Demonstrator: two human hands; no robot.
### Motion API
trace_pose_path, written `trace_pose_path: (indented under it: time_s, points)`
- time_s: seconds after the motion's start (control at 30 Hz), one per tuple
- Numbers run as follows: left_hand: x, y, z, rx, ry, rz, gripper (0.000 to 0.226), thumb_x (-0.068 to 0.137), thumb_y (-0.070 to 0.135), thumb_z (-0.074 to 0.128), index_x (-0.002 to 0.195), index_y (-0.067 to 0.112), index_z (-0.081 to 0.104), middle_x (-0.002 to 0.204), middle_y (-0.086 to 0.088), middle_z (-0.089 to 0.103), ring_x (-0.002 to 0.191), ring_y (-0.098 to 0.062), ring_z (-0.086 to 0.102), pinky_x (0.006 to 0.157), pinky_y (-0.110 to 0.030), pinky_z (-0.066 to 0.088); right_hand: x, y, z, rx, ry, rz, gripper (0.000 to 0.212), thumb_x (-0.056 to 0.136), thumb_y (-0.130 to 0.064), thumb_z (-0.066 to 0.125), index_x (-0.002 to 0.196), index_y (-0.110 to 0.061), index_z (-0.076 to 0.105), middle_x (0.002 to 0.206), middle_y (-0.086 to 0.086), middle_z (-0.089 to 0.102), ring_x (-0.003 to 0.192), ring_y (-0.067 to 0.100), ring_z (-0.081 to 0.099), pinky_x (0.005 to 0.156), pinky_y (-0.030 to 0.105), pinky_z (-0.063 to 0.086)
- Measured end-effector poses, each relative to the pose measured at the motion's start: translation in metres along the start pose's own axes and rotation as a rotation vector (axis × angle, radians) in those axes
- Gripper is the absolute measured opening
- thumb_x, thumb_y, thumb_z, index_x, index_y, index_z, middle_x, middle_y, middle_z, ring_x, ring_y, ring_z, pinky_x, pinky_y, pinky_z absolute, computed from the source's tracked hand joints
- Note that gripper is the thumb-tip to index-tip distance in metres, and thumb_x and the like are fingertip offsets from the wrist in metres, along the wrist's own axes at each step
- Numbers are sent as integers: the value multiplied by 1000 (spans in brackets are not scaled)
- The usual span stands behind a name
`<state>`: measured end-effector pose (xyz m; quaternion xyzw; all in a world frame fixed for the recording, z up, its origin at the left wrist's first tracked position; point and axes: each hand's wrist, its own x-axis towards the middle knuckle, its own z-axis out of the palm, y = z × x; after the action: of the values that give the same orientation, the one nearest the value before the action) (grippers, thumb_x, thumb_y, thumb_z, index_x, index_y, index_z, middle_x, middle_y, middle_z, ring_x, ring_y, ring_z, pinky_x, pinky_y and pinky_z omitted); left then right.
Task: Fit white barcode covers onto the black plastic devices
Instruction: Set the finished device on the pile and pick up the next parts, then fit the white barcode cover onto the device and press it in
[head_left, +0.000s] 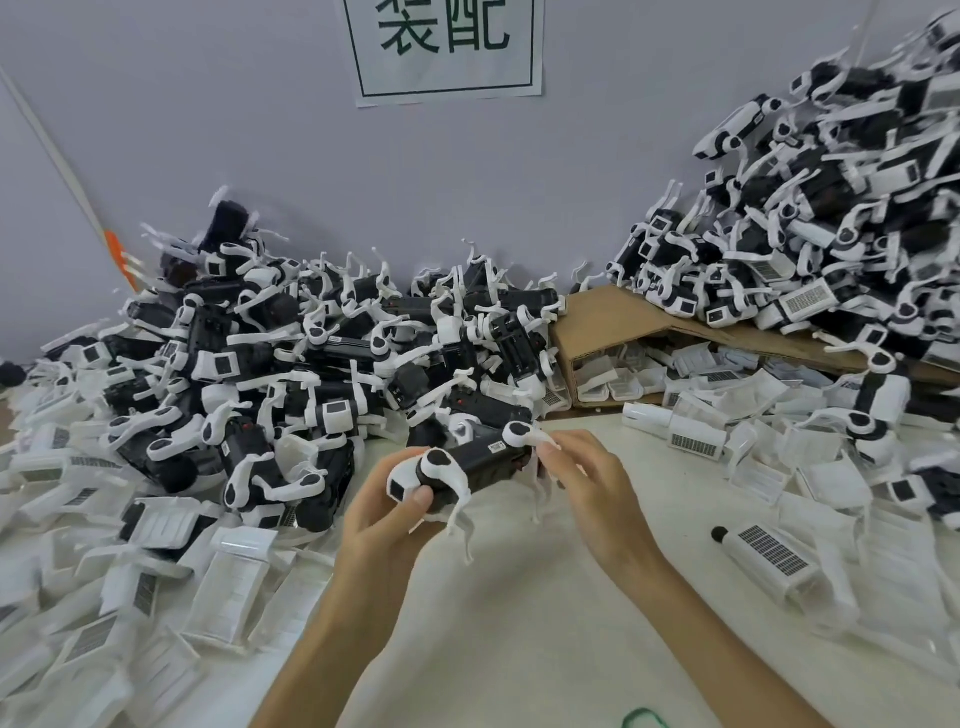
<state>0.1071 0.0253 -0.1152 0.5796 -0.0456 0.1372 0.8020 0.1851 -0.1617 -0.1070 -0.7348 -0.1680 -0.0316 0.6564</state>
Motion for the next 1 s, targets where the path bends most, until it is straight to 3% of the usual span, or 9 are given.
trace_pose_path:
  time_s: [0.17, 0.23, 0.37, 0.53, 0.63, 0.7, 0.8, 0.87, 1.0]
  points:
    - [1, 0, 1, -129, 15, -38, 35, 81, 14, 61, 115, 7, 62, 109, -17, 60, 97, -32, 56, 84, -35, 57, -2, -10, -1, 140, -55, 2, 31, 86, -39, 56, 103, -20, 72, 103, 9, 70, 97, 31, 62, 84, 38, 50]
    - [1, -1, -1, -192, 31, -63, 32, 81, 15, 62, 112, 7, 63, 110, -16, 62, 101, -32, 56, 86, -35, 59, -2, -12, -2, 185, -94, 17, 33, 85, -41, 58, 104, -16, 68, 107, 12, 68, 89, 29, 60, 82, 41, 49]
    - [1, -2, -7, -263, 34, -103, 42, 82, 15, 63, 123, 5, 65, 118, -12, 67, 107, -27, 63, 87, -29, 57, 0, -10, -4, 239, -175, 108, 43, 86, -42, 67, 109, -7, 58, 111, 23, 59, 95, 26, 60, 86, 47, 56]
    - [2, -3, -6, -221, -1, -94, 39, 87, 16, 60, 124, 6, 65, 118, -11, 69, 103, -21, 67, 93, -30, 56, -2, -10, -1, 315, -312, 171, 50, 82, -43, 68, 123, -19, 53, 107, 7, 72, 98, 31, 72, 71, 33, 58]
    - [3, -1, -6, -137, 16, -89, 41, 85, 21, 59, 124, 10, 67, 119, -10, 70, 101, -20, 68, 91, -37, 56, -3, -8, 0, 367, -286, 116, 46, 82, -30, 68, 125, -18, 55, 110, 8, 72, 98, 29, 71, 75, 31, 57]
    - [2, 2, -3, -12, 14, -82, 39, 86, 34, 58, 122, 22, 69, 122, -7, 71, 103, -23, 68, 95, -42, 50, -3, -8, -2, 406, -239, 75, 51, 77, -25, 72, 125, -19, 57, 116, 10, 69, 104, 28, 68, 81, 33, 57]
    - [0, 1, 3, 122, -12, -69, 41, 75, 49, 69, 114, 38, 70, 120, 1, 72, 111, -21, 67, 96, -39, 48, -3, -9, -5, 405, -250, 43, 65, 67, -31, 77, 127, -20, 56, 120, 10, 67, 108, 27, 67, 88, 35, 56]
    - [-1, -2, 4, 152, 4, -39, 46, 69, 46, 76, 113, 38, 69, 117, 0, 71, 113, -20, 65, 100, -39, 46, -3, -8, -4, 406, -270, 50, 66, 68, -32, 78, 128, -19, 55, 118, 14, 68, 107, 26, 67, 87, 33, 55]
    - [-1, -2, -1, 128, 21, -1, 43, 69, 41, 76, 110, 29, 70, 110, -2, 70, 106, -17, 64, 103, -43, 43, -5, -6, 1, 310, -323, 63, 46, 80, -27, 72, 123, -17, 57, 112, 13, 71, 99, 28, 68, 90, 33, 57]
